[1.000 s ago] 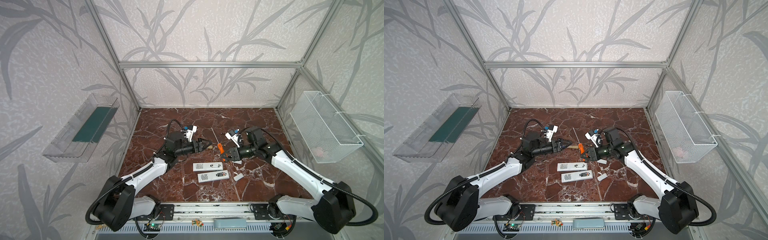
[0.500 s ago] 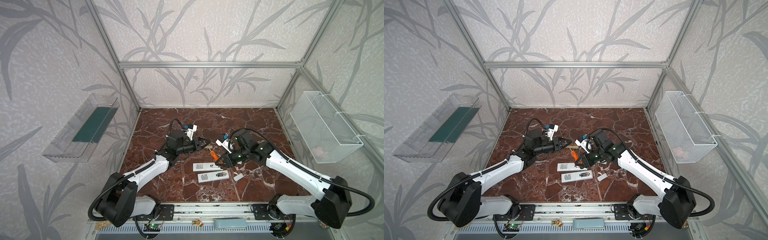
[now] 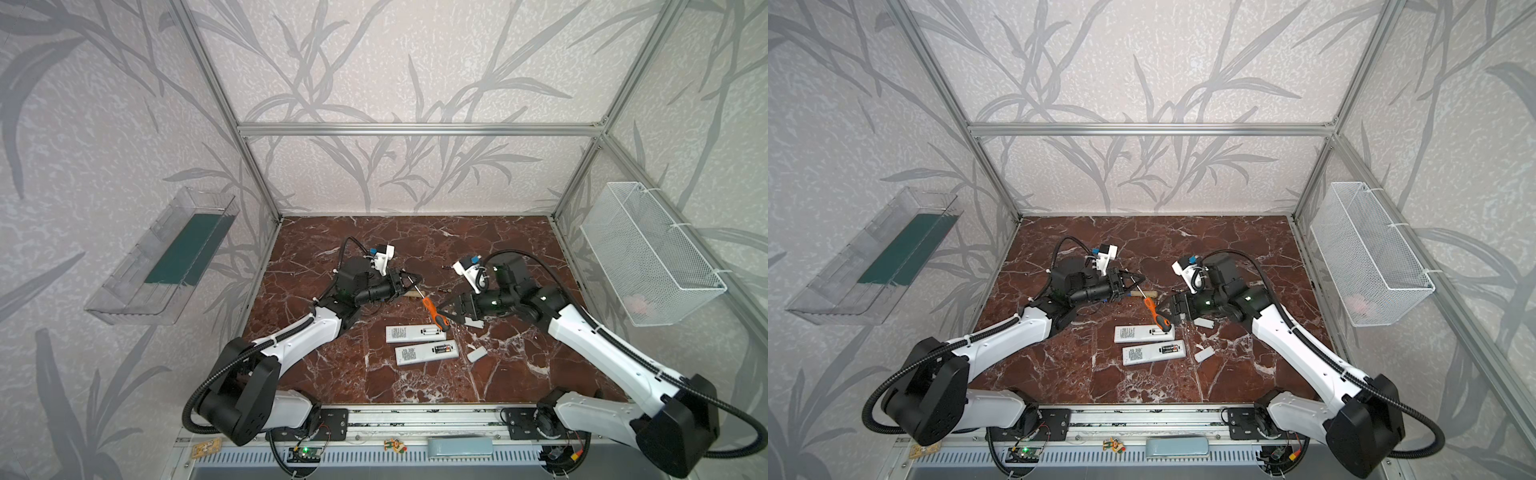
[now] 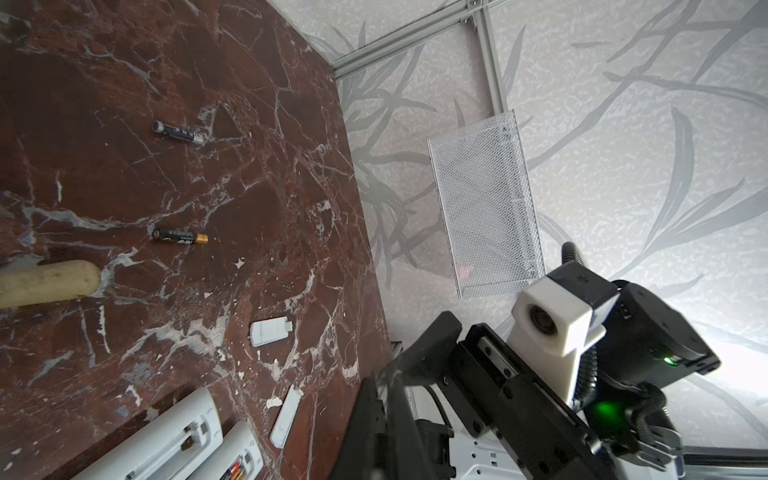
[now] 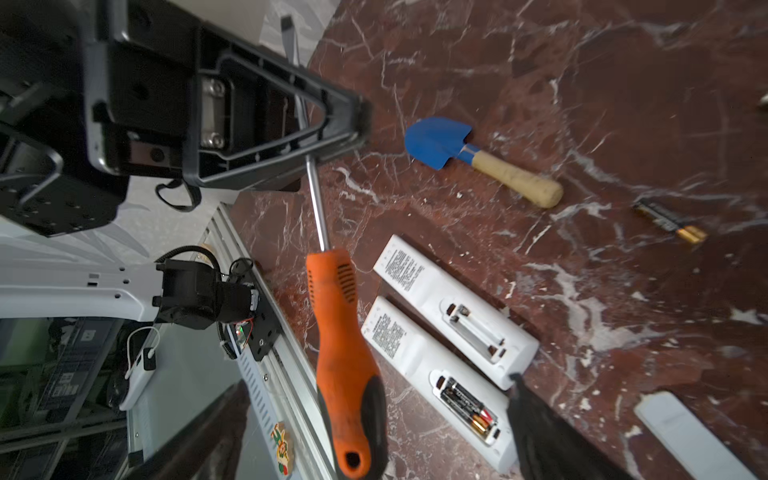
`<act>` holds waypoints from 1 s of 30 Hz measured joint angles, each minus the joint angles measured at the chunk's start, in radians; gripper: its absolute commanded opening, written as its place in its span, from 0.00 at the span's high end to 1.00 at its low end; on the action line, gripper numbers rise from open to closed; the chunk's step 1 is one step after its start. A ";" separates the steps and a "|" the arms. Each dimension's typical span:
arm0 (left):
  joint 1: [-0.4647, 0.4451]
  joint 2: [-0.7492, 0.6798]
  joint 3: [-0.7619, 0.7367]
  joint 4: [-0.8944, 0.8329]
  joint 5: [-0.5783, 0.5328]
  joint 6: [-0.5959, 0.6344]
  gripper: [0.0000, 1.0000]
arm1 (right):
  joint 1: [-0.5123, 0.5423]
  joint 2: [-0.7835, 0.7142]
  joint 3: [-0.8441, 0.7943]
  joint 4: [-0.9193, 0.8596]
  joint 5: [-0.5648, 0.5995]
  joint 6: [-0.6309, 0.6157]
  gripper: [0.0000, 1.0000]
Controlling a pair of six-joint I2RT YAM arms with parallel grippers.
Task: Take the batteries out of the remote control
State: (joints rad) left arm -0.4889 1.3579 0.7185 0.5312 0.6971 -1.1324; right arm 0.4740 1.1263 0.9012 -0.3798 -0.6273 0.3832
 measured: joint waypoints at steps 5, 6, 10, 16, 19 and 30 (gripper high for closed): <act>-0.001 -0.011 -0.003 0.090 -0.133 -0.137 1.00 | -0.119 -0.077 -0.120 0.202 -0.112 0.219 0.01; -0.002 -0.018 -0.008 0.099 -0.170 -0.166 1.00 | -0.119 -0.077 -0.124 0.225 -0.130 0.246 0.01; -0.010 -0.039 -0.014 0.126 -0.273 -0.240 1.00 | -0.119 -0.083 -0.128 0.325 -0.184 0.341 0.01; -0.043 -0.042 -0.014 0.161 -0.376 -0.293 1.00 | -0.095 -0.065 -0.162 0.516 -0.209 0.486 0.01; -0.058 -0.036 -0.014 0.192 -0.401 -0.320 1.00 | -0.053 -0.027 -0.148 0.548 -0.209 0.504 0.04; -0.074 -0.019 -0.015 0.228 -0.429 -0.359 1.00 | -0.002 0.103 -0.078 0.657 -0.198 0.539 0.27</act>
State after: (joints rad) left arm -0.5629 1.3388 0.7036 0.7589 0.2684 -1.4910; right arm 0.4725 1.2289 0.8230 0.2775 -0.8257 0.9226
